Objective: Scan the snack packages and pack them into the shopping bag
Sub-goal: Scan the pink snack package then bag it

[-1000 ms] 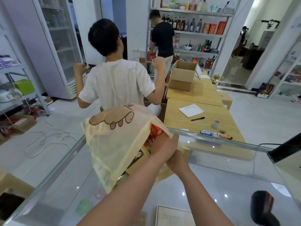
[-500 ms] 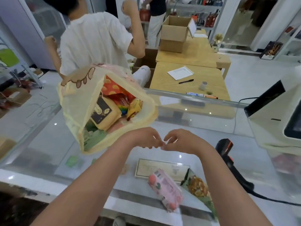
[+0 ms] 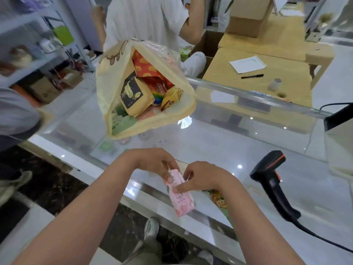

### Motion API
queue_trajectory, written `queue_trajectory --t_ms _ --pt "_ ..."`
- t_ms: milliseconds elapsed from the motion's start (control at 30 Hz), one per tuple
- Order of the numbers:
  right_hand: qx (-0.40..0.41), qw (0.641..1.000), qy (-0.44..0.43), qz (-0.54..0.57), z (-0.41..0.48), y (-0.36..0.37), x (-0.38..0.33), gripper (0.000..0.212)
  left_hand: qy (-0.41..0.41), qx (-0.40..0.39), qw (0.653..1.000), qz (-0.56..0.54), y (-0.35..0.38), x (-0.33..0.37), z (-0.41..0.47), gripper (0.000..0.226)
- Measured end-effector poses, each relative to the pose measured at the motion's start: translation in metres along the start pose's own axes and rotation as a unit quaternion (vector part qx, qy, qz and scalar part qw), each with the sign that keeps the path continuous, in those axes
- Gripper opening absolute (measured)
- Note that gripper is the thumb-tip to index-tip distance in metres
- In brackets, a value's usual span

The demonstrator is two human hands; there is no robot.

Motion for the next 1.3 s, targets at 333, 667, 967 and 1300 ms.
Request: queue_trajectory --t_ms 333,667,967,1300 --pt "0.06 0.987 0.055 0.139 0.005 0.0 -0.002 0.049 0.032 0.05 0.984 -0.169 -0.016 -0.003 0.008 0.013" --pt "0.363 0.772 0.128 0.506 -0.008 -0.019 -0.016 0.025 0.106 -0.039 0.934 -0.338 -0.033 0.017 0.036 0.056" --pt "0.459 0.684 0.17 0.541 -0.038 -0.025 -0.005 0.017 0.191 -0.059 0.921 -0.334 -0.023 0.062 0.061 0.046" --pt "0.476 0.749 0.396 0.237 -0.105 0.017 0.083 0.068 0.205 0.0 0.948 -0.243 0.003 0.108 0.103 0.047"
Point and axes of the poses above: each hand's wrist, its own z-axis towards the middle knuckle, its own y-axis out of the palm, x = y × z, the point moved 1 cm from there along z, towards the middle knuckle, and after that the axes turned 2 degrees about -y, right-handed, at the moved point
